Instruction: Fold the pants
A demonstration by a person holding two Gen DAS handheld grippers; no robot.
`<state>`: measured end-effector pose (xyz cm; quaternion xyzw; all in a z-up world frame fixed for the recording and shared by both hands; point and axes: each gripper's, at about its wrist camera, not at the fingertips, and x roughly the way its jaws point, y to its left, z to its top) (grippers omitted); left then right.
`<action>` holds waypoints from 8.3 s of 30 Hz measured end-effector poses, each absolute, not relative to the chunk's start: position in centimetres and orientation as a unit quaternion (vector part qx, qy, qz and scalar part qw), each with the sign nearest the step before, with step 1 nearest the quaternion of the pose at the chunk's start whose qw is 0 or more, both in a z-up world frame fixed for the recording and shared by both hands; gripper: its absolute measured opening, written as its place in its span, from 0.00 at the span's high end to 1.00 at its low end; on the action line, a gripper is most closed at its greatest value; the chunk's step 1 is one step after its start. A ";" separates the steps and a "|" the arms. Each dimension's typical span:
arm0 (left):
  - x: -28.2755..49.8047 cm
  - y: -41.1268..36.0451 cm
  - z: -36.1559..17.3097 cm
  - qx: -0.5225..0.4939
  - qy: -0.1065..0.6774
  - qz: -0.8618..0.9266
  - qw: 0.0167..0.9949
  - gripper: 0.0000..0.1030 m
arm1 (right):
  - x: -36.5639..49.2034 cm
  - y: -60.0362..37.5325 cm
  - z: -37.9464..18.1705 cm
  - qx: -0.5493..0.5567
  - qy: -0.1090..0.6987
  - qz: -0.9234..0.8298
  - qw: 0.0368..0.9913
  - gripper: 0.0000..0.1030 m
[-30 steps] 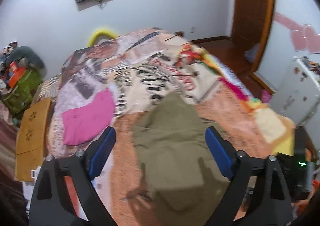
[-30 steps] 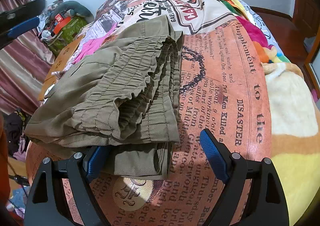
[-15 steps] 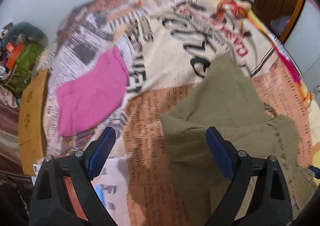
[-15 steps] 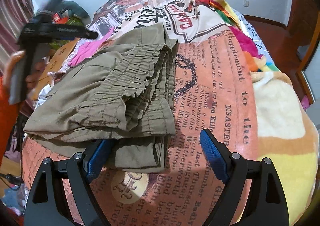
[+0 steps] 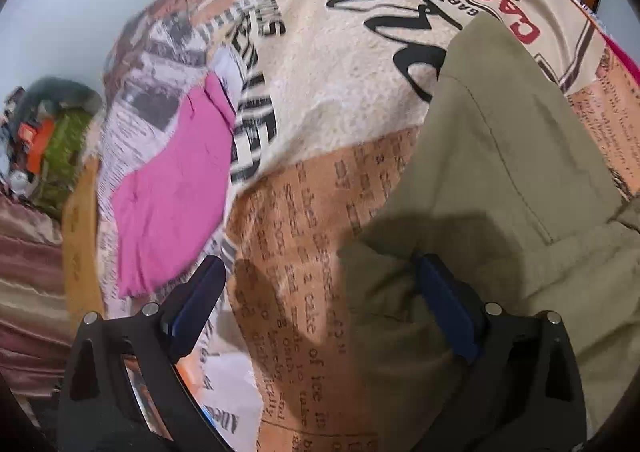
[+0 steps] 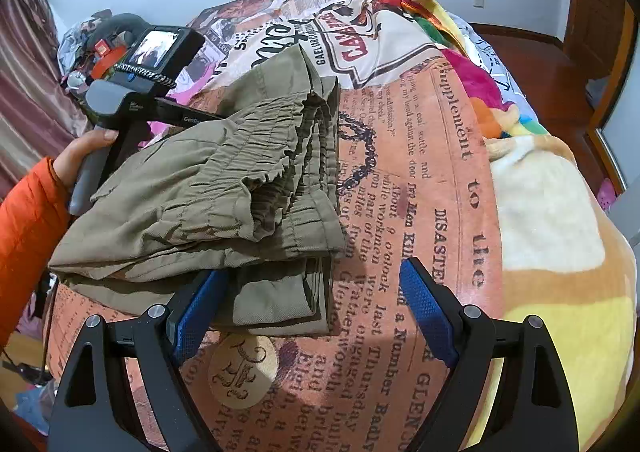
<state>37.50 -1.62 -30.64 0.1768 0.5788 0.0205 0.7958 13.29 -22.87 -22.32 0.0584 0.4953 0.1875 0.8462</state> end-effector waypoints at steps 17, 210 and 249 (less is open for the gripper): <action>26.1 2.6 -27.0 0.141 0.555 0.014 0.820 0.04 | 11.5 -26.0 -20.2 0.079 0.466 0.145 0.869 0.17; 34.5 32.0 -30.8 -0.079 0.532 0.176 0.824 0.55 | 36.7 1.8 -20.5 -0.047 0.442 0.272 0.854 0.50; 1.7 11.2 0.5 0.009 0.108 0.108 0.988 0.28 | 6.6 -6.7 0.5 0.021 0.082 0.351 0.933 0.50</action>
